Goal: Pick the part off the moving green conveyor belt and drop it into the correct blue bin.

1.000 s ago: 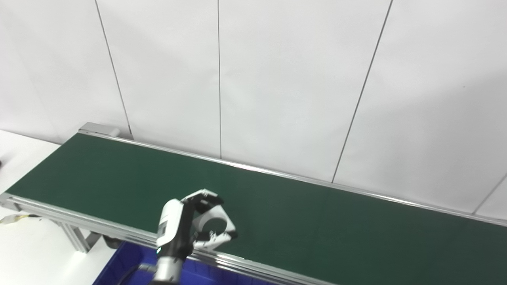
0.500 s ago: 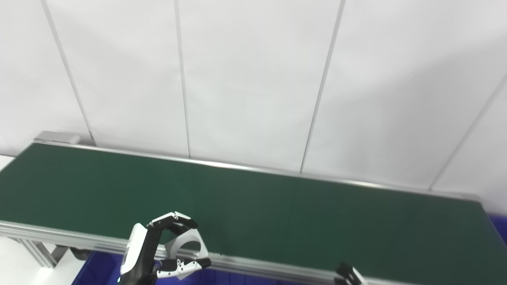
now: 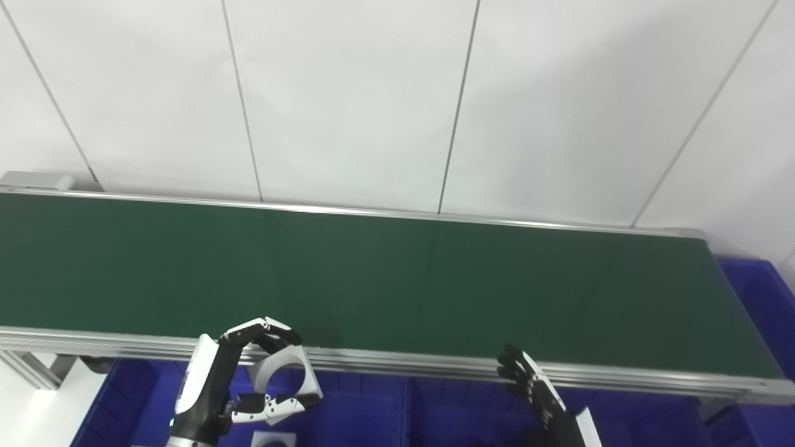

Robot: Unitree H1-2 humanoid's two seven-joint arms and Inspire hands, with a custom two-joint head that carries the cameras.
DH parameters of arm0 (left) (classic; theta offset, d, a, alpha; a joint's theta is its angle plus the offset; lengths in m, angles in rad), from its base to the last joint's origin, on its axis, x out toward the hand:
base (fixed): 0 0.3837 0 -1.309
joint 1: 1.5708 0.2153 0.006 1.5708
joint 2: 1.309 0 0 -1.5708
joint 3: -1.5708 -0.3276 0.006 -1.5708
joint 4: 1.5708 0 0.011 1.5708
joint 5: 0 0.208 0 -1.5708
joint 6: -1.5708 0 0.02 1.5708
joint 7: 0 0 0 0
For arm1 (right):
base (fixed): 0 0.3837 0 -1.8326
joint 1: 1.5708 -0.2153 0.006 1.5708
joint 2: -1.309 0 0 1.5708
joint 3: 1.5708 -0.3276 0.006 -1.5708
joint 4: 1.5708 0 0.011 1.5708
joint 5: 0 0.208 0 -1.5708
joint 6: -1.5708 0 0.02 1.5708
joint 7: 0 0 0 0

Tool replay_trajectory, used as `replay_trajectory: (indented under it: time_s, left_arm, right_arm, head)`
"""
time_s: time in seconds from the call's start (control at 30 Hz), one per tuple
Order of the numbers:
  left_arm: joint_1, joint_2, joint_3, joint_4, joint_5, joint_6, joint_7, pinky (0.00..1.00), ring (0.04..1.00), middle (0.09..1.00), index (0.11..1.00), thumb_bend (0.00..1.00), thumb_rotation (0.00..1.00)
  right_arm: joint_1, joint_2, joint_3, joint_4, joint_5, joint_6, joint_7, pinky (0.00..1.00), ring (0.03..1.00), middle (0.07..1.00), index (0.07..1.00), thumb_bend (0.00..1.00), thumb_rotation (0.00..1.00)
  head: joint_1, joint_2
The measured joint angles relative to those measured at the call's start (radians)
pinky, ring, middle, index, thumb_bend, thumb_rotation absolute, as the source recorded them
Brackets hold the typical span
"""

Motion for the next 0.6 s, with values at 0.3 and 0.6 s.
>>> replay_trajectory:
  time_s: [0.3,0.6]
  left_arm:
    - [0.004,0.033,-0.062,0.022,-0.012,-0.005,-0.059,0.49,0.431,0.504,0.520,0.50,0.00]
    - [0.002,0.053,-0.086,0.088,0.001,-0.008,-0.094,0.50,0.441,0.507,0.509,0.50,0.00]
  right_arm:
    - [-0.004,0.001,-0.005,-0.017,-0.005,0.019,0.005,0.77,0.819,0.862,0.907,1.00,0.38]
    - [-0.010,0.003,-0.005,-0.023,-0.009,0.043,0.007,0.79,0.831,0.867,0.910,1.00,0.40]
  head:
    - [0.005,0.032]
    - [0.009,0.038]
